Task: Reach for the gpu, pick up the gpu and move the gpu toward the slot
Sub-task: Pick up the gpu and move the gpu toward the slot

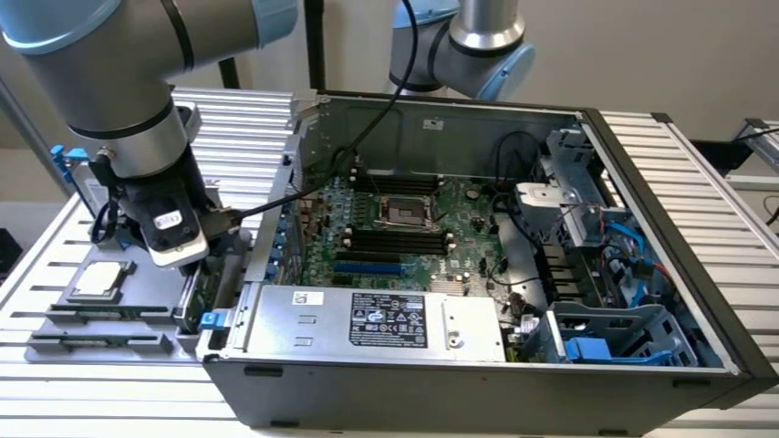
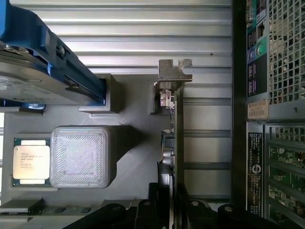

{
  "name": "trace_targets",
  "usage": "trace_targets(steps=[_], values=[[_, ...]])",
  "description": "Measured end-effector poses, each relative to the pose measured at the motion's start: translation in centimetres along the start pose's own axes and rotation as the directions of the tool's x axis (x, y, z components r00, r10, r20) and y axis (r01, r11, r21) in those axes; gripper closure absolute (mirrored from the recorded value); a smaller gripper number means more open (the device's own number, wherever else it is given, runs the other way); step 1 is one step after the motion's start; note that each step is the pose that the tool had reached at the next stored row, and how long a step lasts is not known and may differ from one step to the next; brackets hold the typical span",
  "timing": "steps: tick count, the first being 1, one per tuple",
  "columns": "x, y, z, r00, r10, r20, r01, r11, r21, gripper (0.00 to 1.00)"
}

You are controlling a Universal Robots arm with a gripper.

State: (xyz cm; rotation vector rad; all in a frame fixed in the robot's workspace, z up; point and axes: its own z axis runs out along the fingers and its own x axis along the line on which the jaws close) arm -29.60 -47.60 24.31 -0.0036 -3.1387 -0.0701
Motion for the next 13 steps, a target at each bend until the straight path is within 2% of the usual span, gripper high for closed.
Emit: trace_targets(steps=[7,13], values=[[0.0,0.04,-0.97,1.0,-0.003,-0.0004,0.003,1.0,0.0002,0.74],[0.0,0.13,-2.98,1.0,-0.004,-0.0004,0.004,1.0,0.0,0.74]])
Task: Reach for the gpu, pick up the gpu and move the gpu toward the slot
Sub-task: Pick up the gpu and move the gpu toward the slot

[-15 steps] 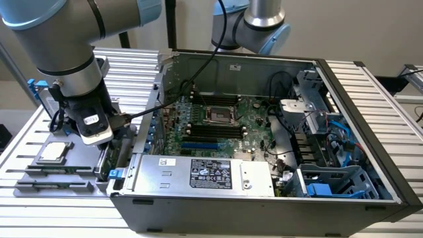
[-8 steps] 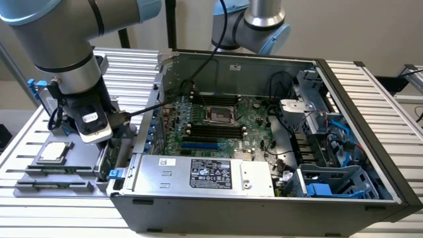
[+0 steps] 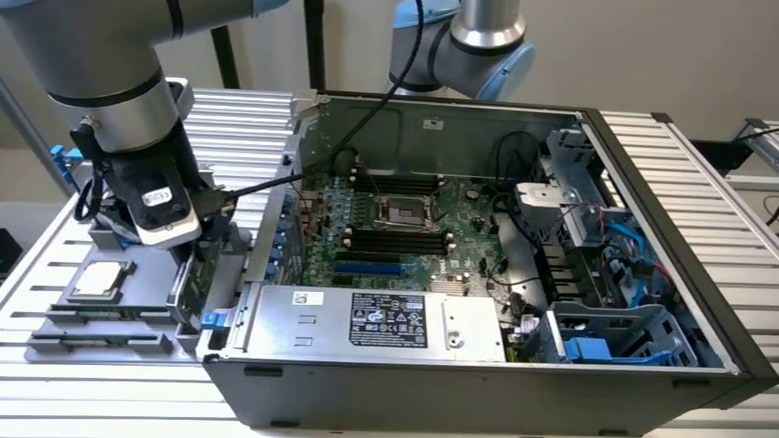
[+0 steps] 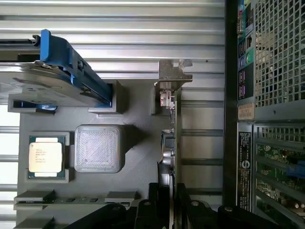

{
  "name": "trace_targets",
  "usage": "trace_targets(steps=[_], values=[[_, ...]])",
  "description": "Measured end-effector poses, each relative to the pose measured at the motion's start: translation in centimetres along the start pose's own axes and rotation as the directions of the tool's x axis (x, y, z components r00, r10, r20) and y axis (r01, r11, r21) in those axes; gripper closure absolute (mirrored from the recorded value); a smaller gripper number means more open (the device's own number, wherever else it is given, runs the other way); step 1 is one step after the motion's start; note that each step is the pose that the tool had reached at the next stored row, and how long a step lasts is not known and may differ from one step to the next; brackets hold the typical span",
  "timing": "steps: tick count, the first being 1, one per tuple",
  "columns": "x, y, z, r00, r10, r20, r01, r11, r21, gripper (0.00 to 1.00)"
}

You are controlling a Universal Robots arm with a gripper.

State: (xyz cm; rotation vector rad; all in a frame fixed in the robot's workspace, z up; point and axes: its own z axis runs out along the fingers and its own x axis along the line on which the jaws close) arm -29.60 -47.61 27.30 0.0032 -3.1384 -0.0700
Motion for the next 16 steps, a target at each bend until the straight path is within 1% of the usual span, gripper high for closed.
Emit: trace_targets(steps=[4,11,16], values=[[0.0,0.07,-1.84,1.0,0.0,-0.001,0.0,1.0,0.0002,0.74],[-0.1,0.12,-5.02,1.0,0.0,-0.0009,0.0,1.0,0.0001,0.74],[-0.3,0.07,-7.28,1.0,0.0,-0.0013,0.0,1.0,0.0001,0.74]])
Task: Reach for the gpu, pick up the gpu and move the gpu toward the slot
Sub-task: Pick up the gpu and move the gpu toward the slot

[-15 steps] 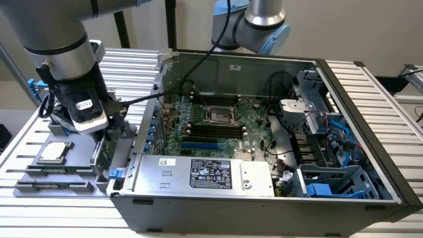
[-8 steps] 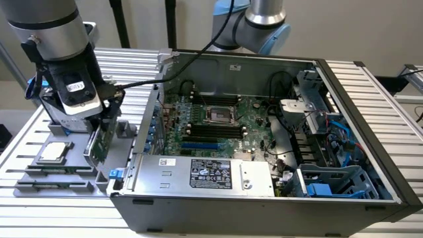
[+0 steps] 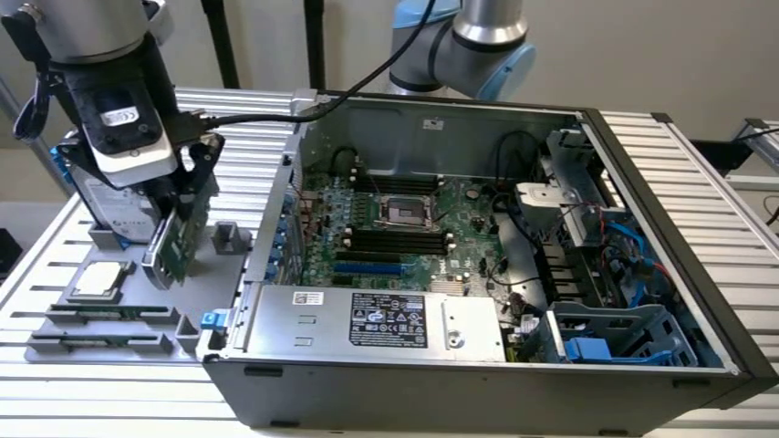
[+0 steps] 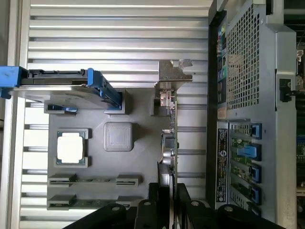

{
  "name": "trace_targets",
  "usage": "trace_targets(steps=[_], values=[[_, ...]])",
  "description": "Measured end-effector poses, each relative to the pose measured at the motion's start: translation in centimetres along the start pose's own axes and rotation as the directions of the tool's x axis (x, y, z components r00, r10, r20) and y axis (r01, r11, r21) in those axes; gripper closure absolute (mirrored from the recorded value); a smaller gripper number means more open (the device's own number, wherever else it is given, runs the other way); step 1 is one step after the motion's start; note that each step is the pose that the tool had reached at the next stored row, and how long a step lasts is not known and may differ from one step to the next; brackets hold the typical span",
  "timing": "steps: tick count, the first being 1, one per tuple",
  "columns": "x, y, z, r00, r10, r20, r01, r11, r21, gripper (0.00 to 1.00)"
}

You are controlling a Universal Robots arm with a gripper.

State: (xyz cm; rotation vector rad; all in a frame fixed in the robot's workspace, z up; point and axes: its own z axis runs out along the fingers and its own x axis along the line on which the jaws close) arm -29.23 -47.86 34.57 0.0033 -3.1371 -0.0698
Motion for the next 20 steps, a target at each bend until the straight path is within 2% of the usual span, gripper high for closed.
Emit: trace_targets(steps=[7,20], values=[[-1.4,-0.09,-3.2,1.0,0.0,-0.0018,0.0,1.0,0.0001,0.74],[-7.2,-0.62,-9.16,0.9999,0.001,-0.0115,-0.001,1.0,-0.0008,0.74]])
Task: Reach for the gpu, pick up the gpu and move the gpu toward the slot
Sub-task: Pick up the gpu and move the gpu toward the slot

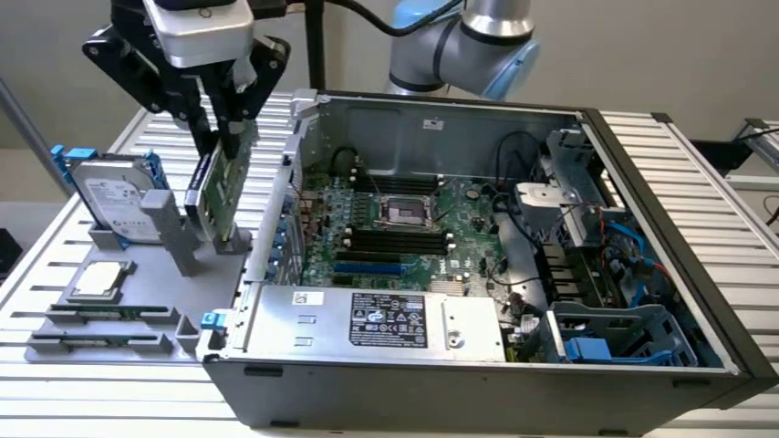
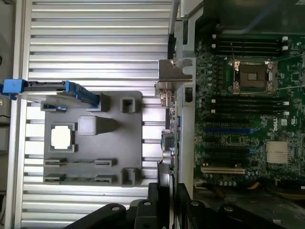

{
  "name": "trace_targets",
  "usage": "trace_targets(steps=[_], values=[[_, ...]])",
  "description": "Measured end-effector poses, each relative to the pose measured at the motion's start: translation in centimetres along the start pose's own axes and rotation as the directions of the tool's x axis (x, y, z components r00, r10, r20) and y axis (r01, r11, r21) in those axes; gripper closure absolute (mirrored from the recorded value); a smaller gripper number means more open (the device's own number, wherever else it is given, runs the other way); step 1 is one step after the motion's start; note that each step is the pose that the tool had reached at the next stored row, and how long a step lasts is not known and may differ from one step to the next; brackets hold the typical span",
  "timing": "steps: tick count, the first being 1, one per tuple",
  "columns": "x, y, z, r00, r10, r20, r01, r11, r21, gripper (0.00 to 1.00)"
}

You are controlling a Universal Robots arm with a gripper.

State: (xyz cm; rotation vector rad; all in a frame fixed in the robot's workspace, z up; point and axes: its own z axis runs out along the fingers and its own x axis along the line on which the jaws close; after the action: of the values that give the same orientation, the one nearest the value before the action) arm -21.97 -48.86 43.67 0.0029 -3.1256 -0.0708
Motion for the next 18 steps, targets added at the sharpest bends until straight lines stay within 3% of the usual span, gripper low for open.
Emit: trace_targets(steps=[3,7,18], values=[[-1.4,0.02,-1.02,1.0,0.0,-0.0014,0.0,1.0,-0.0026,0.74],[-3.2,0.02,-1.18,1.0,0.0,-0.0016,0.0,0.9999,-0.0105,0.74],[-8.2,0.11,-0.58,1.0,0.0,-0.0023,0.0,0.9999,-0.0107,0.74]])
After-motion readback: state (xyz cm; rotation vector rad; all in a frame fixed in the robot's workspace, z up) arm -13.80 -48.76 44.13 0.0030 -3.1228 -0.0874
